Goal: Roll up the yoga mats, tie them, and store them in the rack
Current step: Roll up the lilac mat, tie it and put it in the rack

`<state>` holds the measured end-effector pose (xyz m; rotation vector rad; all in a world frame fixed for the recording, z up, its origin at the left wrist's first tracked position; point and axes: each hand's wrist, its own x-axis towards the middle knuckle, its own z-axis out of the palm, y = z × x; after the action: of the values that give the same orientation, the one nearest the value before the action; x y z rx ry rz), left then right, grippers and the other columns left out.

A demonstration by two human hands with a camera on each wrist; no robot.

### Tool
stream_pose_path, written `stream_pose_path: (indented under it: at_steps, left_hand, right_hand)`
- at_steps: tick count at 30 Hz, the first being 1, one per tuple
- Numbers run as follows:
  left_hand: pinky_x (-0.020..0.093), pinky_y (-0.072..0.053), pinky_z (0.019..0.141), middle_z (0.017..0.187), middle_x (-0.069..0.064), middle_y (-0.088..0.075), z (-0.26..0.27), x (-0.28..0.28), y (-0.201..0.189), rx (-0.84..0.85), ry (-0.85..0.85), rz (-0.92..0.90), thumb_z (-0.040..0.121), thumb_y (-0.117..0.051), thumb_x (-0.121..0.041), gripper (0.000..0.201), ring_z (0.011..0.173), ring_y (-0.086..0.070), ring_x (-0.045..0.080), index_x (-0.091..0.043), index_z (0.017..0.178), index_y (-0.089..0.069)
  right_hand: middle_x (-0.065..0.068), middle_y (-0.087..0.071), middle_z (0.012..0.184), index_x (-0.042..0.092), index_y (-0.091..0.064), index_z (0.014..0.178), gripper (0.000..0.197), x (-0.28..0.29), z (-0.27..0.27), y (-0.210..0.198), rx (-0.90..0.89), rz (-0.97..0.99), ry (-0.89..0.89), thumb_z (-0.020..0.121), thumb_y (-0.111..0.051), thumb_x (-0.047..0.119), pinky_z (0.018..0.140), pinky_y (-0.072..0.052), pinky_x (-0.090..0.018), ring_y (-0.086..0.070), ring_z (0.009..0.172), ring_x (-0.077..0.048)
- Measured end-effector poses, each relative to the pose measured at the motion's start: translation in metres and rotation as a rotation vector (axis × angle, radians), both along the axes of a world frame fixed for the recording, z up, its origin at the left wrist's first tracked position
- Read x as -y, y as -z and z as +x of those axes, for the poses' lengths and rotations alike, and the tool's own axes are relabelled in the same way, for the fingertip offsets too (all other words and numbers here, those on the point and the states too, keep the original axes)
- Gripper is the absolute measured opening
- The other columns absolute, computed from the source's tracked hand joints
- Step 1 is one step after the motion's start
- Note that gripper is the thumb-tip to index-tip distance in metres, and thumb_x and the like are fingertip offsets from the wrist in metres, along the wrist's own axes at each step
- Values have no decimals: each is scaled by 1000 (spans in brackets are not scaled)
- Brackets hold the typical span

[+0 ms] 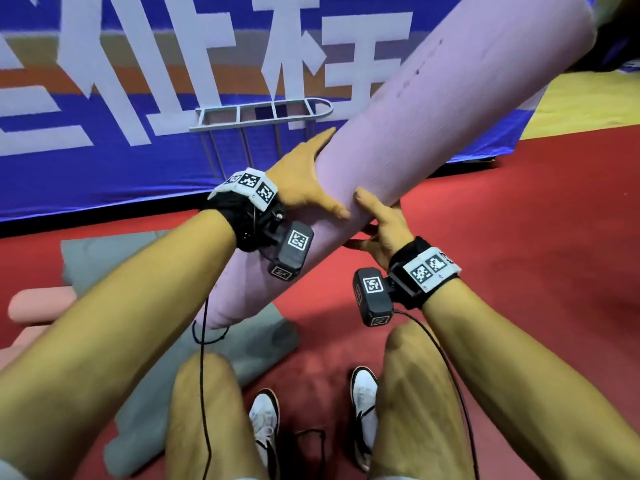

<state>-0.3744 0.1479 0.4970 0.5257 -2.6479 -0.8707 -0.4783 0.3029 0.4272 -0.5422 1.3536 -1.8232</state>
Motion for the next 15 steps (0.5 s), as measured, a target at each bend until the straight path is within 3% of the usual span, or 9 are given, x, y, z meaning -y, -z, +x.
stream_pose_path:
  at_steps: [3,6,9,10,12,13,15]
  left_hand:
    - [34,-43,106,147,-2,-41,6,3,18,78,34,57,30,-95,-52,152,134,-44,18,-23,155,-14]
    - [21,-48,88,123,-5,-50,21,9,57,135,-75,244,43,-102,-34,129,118,-53,15,-12,144,-24]
    - [35,-53,100,128,-3,-56,41,14,95,82,-146,417,37,-104,-42,128,118,-59,12,-12,138,-31]
    - [35,-52,101,130,-3,-55,49,13,104,54,-138,440,39,-105,-32,127,117,-59,9,-11,139,-29]
    - [27,-53,95,130,1,-57,59,11,123,31,-89,458,42,-103,-13,124,113,-60,5,-5,142,-30]
    - [23,-53,93,129,4,-59,64,11,134,26,-78,477,40,-103,-17,125,112,-61,4,-1,142,-33]
    - [18,-50,92,126,5,-62,73,9,159,25,-103,458,34,-101,-34,129,111,-62,2,5,140,-39]
  right_hand:
    - [4,-65,130,35,-47,132,94,0,-2,20,-139,142,-58,49,-91,43,66,-60,-54,-66,113,-29]
    - [0,-73,118,25,-62,125,86,-1,1,49,-216,227,-161,47,-97,22,59,-60,-46,-70,101,-26]
    - [-1,-77,104,17,-69,112,72,1,10,75,-303,164,-186,49,-94,-9,57,-59,-34,-71,88,-16]
    - [-2,-77,105,17,-68,111,76,4,14,84,-348,151,-195,45,-93,-12,60,-59,-31,-71,91,-15]
    - [-6,-75,109,20,-68,108,79,6,17,103,-469,161,-235,39,-94,-8,73,-61,-42,-71,100,-21]
    - [-6,-73,112,24,-65,112,84,8,17,114,-540,199,-252,37,-96,2,79,-60,-49,-69,105,-27]
    - [-1,-64,127,30,-48,134,112,6,16,126,-684,382,-276,34,-99,27,89,-56,-47,-62,113,-30]
